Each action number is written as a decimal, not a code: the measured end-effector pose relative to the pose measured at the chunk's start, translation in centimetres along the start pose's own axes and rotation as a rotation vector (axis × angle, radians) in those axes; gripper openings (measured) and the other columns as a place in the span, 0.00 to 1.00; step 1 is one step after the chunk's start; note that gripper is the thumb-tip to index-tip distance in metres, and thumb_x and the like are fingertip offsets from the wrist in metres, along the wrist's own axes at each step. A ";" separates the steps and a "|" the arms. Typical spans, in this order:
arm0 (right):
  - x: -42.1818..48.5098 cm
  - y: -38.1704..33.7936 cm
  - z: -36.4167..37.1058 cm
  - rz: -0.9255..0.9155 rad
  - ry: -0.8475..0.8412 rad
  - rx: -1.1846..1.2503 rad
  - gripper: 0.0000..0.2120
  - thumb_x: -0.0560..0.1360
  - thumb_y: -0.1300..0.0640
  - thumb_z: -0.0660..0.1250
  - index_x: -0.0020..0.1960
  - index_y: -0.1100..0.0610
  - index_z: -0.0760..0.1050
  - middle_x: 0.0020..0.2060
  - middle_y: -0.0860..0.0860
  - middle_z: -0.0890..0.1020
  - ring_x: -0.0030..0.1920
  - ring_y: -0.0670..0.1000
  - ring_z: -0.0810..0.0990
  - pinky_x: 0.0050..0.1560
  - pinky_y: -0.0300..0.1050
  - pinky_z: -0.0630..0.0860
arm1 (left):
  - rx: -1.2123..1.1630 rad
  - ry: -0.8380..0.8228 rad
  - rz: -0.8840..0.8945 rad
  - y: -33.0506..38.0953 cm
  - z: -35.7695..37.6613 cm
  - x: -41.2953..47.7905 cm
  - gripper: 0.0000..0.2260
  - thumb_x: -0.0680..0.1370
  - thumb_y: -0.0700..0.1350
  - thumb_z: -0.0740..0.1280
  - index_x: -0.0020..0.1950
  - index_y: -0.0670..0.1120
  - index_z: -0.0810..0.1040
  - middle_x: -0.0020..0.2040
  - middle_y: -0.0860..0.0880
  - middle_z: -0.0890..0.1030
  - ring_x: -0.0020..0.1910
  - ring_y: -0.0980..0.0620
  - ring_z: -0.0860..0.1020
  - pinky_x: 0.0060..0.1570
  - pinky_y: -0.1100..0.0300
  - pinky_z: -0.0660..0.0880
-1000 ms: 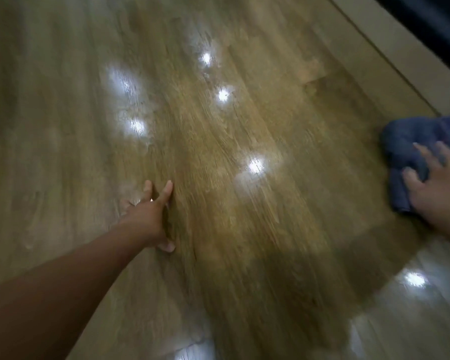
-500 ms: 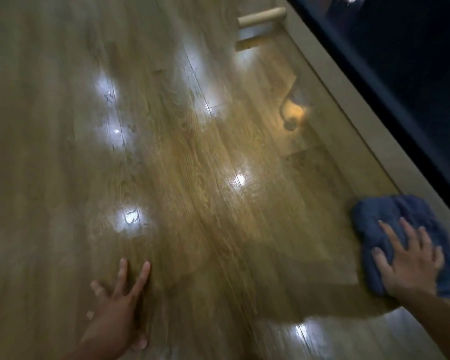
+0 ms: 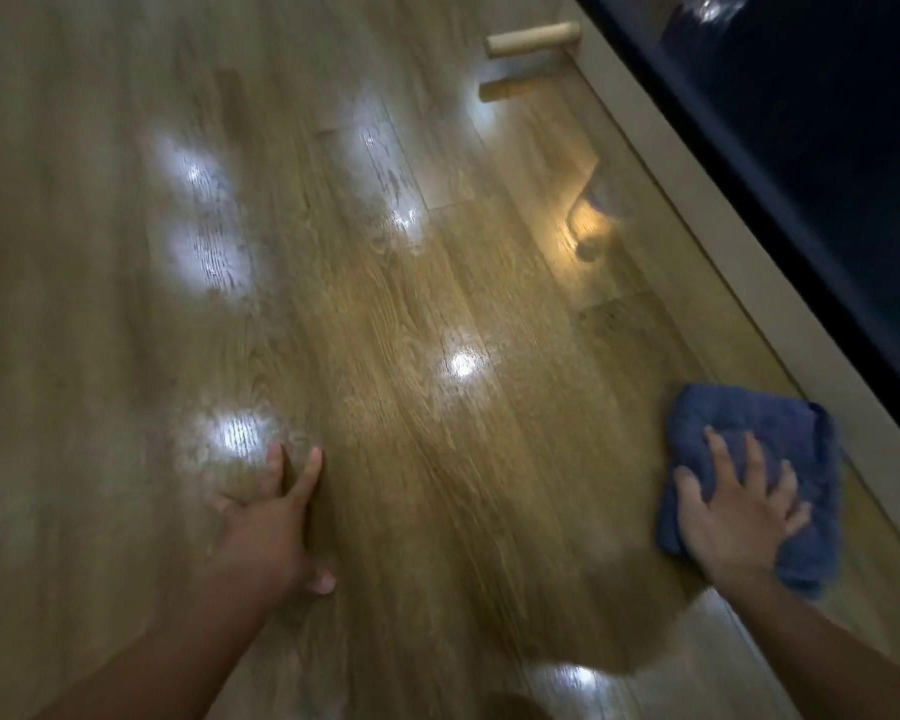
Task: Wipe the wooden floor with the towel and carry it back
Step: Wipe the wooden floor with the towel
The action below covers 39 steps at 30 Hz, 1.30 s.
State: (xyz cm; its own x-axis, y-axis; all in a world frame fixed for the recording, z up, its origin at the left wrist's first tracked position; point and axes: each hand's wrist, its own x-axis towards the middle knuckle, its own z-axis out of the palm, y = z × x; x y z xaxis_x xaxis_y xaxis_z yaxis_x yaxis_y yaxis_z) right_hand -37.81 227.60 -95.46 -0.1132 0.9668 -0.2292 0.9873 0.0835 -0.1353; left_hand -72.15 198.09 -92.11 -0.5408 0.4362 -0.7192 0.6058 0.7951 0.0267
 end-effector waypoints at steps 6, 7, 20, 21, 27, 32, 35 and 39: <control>-9.3 -13.8 4.5 -0.513 -0.012 -0.076 0.31 0.71 0.36 0.56 0.74 0.38 0.66 0.78 0.50 0.65 0.77 0.67 0.58 0.72 0.75 0.50 | -0.059 -0.080 -0.003 0.4 -0.5 0.2 0.65 0.65 0.54 0.82 0.73 0.65 0.26 0.75 0.53 0.22 0.73 0.21 0.38 0.70 0.28 0.60; -11.4 -16.4 5.3 -0.651 -0.033 -0.077 0.31 0.70 0.36 0.59 0.74 0.37 0.65 0.78 0.50 0.64 0.78 0.67 0.57 0.72 0.75 0.49 | -0.057 -0.080 -0.005 0.1 -0.3 0.4 0.65 0.64 0.55 0.81 0.72 0.64 0.25 0.74 0.53 0.21 0.73 0.20 0.38 0.70 0.28 0.58; 6.6 -6.5 -0.1 -0.515 0.006 -0.118 0.34 0.70 0.36 0.53 0.76 0.41 0.62 0.77 0.52 0.66 0.77 0.61 0.61 0.72 0.74 0.57 | -0.071 -0.124 -0.021 0.9 -1.1 -0.3 0.63 0.67 0.54 0.81 0.75 0.63 0.27 0.73 0.51 0.20 0.73 0.21 0.38 0.66 0.28 0.65; 8.3 -5.3 -0.9 -0.371 0.027 -0.097 0.36 0.70 0.34 0.51 0.77 0.42 0.62 0.78 0.52 0.64 0.78 0.61 0.59 0.73 0.72 0.56 | -0.084 -0.124 -0.022 1.1 -1.2 -0.4 0.63 0.67 0.52 0.81 0.76 0.64 0.28 0.73 0.52 0.20 0.74 0.22 0.37 0.66 0.27 0.65; 1.3 -15.5 1.5 -0.069 0.036 0.056 0.30 0.77 0.41 0.55 0.78 0.43 0.61 0.81 0.52 0.56 0.79 0.62 0.51 0.76 0.67 0.45 | -0.103 -0.123 -0.039 1.3 -1.1 -0.5 0.64 0.65 0.48 0.82 0.76 0.65 0.29 0.73 0.53 0.20 0.73 0.23 0.34 0.64 0.24 0.63; -15.1 -23.9 7.5 -0.950 -0.013 0.005 0.27 0.72 0.42 0.61 0.71 0.42 0.72 0.75 0.50 0.69 0.74 0.61 0.65 0.73 0.65 0.56 | -0.101 -0.128 -0.040 1.1 -1.2 -0.6 0.63 0.64 0.50 0.83 0.78 0.64 0.34 0.74 0.54 0.21 0.73 0.23 0.35 0.64 0.24 0.63; -10.2 -21.6 5.8 -1.262 -0.049 -0.093 0.28 0.71 0.38 0.61 0.71 0.41 0.72 0.73 0.51 0.72 0.67 0.59 0.72 0.62 0.60 0.68 | -0.098 -0.127 -0.030 0.8 -1.1 -0.7 0.63 0.64 0.52 0.82 0.78 0.64 0.33 0.74 0.55 0.21 0.73 0.22 0.36 0.64 0.24 0.63; 3.5 -12.3 1.1 -0.761 0.129 -0.195 0.30 0.72 0.35 0.57 0.73 0.40 0.67 0.72 0.56 0.70 0.66 0.66 0.72 0.63 0.67 0.68 | -0.093 -0.121 -0.046 0.8 -0.9 -0.7 0.64 0.66 0.49 0.82 0.76 0.63 0.29 0.74 0.53 0.21 0.73 0.23 0.34 0.64 0.24 0.63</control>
State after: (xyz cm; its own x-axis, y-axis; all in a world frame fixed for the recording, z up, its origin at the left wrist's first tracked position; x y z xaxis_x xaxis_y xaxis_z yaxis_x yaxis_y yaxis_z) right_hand -50.51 229.70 -95.65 -0.7622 0.6468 -0.0267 0.6473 0.7614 -0.0355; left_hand -71.81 198.85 -90.93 -0.4890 0.3490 -0.7994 0.5225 0.8511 0.0520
